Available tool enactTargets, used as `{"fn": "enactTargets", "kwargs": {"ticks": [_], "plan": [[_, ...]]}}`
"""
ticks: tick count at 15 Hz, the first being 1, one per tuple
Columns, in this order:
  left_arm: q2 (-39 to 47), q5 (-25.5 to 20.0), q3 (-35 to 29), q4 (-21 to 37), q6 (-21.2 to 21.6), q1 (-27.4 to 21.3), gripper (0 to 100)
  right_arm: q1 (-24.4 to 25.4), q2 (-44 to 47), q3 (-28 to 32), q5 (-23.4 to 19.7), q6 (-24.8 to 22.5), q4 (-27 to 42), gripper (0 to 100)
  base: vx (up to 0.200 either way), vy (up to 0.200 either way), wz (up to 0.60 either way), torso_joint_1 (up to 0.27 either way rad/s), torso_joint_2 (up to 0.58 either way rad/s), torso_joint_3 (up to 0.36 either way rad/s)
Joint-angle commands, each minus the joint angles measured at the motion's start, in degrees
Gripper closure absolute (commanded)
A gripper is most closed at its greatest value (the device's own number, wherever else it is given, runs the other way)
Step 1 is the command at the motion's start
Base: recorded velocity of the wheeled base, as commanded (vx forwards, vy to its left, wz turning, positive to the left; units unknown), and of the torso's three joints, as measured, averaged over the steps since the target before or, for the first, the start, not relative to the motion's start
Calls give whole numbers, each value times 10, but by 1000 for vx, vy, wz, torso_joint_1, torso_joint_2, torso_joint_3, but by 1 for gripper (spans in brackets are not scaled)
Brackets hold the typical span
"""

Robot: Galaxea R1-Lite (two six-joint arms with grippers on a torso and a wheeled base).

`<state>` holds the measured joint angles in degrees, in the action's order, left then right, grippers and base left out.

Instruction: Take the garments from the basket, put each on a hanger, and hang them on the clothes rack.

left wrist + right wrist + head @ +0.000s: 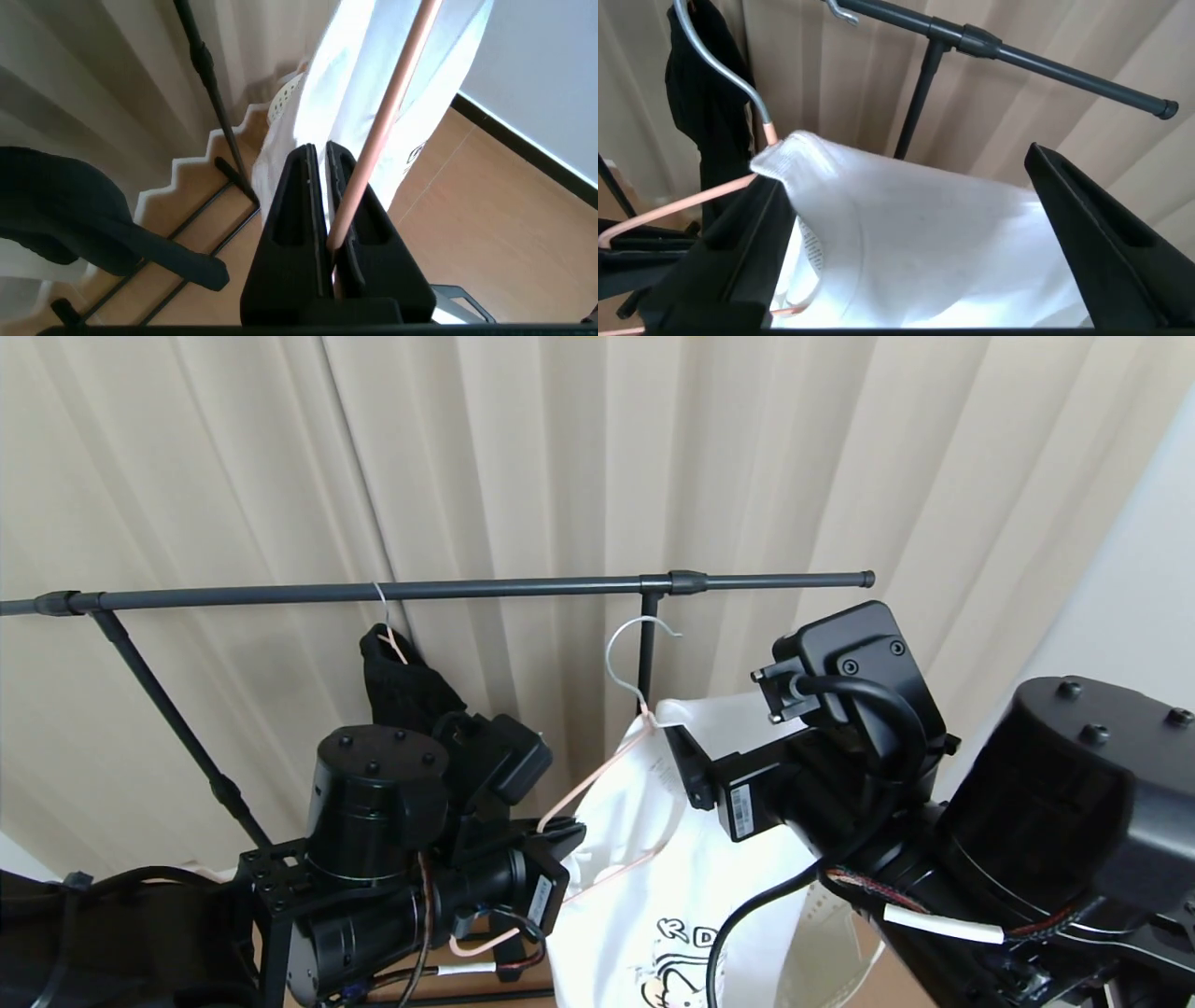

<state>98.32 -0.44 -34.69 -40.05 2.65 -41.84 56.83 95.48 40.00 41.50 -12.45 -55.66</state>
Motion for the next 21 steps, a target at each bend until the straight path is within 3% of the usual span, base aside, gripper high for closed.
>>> {"fn": "enactTargets", "kwargs": {"ticks": [1,5,10,13,14,16,18,21], "plan": [[-2,0,0,0,0,8,100,-1,-8,0,0,-1,0,0,0,0,0,0,0,0],[-3,4,-6,-4,1,16,100,-1,-6,-2,0,0,0,0,0,0,0,0,0,0],[-2,1,-1,-48,-1,21,100,-1,-1,-11,-1,0,1,0,0,0,0,0,0,0],[-3,-4,16,-55,3,27,100,-22,-7,-19,-8,-2,4,0,0,0,0,0,0,0],[0,-6,31,-93,9,33,100,-57,-47,-33,-46,-33,6,0,0,0,0,0,0,0],[2,-10,32,-113,11,40,100,-93,-91,-37,-135,-50,51,0,0,0,0,0,0,0],[-1,-25,41,-115,27,40,100,-146,-147,-28,-230,-54,163,0,0,0,0,0,0,0],[1,-28,44,-125,54,39,100,-182,-216,0,-297,-80,312,0,0,0,0,0,0,0]]}}
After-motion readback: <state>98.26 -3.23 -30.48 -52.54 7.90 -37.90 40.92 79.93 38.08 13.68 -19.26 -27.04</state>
